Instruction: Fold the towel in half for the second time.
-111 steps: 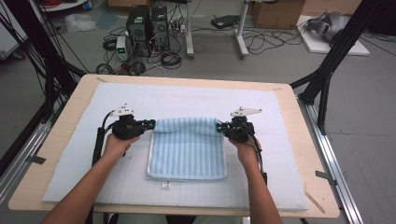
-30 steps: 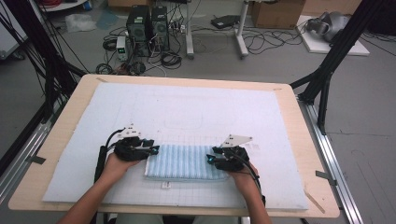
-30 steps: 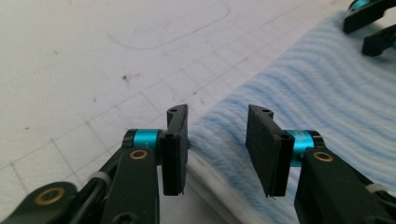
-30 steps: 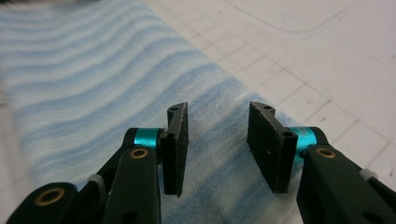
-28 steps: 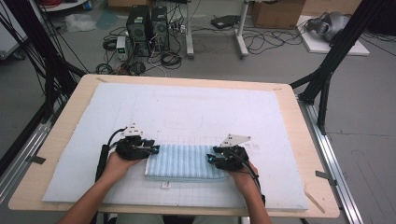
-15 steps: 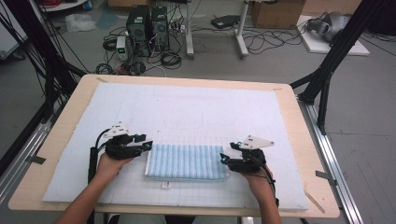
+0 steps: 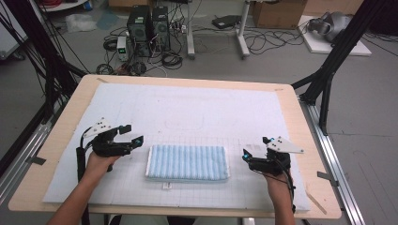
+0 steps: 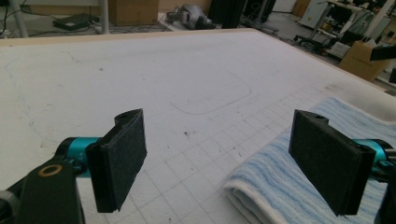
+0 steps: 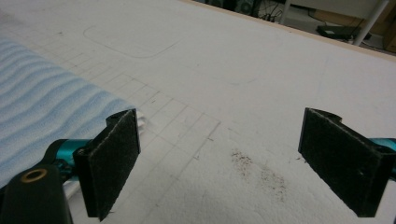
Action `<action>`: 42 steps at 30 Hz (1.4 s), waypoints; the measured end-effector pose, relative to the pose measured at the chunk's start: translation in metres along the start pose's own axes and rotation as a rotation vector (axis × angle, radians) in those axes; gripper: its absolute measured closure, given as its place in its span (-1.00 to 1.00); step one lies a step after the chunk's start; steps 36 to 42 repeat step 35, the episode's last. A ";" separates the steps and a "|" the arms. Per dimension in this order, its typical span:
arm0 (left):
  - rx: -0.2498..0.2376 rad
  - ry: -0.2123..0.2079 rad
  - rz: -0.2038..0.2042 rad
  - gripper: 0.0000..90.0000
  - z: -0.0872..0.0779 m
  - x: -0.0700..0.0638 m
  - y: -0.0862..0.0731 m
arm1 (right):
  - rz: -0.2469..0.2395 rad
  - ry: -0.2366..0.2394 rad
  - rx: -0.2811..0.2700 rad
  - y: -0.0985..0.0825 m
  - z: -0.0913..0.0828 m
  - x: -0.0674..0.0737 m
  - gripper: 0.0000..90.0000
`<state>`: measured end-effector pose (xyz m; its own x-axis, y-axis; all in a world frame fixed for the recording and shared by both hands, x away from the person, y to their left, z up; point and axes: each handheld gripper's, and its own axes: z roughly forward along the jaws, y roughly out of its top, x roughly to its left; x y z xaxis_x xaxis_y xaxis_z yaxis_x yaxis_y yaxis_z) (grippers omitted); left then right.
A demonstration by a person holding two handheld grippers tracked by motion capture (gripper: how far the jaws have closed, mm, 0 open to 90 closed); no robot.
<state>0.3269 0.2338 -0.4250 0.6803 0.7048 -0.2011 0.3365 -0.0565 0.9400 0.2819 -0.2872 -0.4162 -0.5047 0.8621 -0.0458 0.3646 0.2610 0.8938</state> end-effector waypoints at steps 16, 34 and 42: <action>-0.005 0.005 0.029 -0.51 -0.006 -0.002 -0.001 | -0.005 0.015 0.010 0.002 0.000 0.005 -0.74; -0.015 0.014 0.019 -0.49 -0.007 0.002 -0.001 | 0.000 0.005 0.004 0.001 0.001 0.002 -0.74; -0.016 0.016 0.014 -0.49 -0.007 0.002 -0.001 | -0.001 0.004 0.004 0.001 0.001 0.001 -0.74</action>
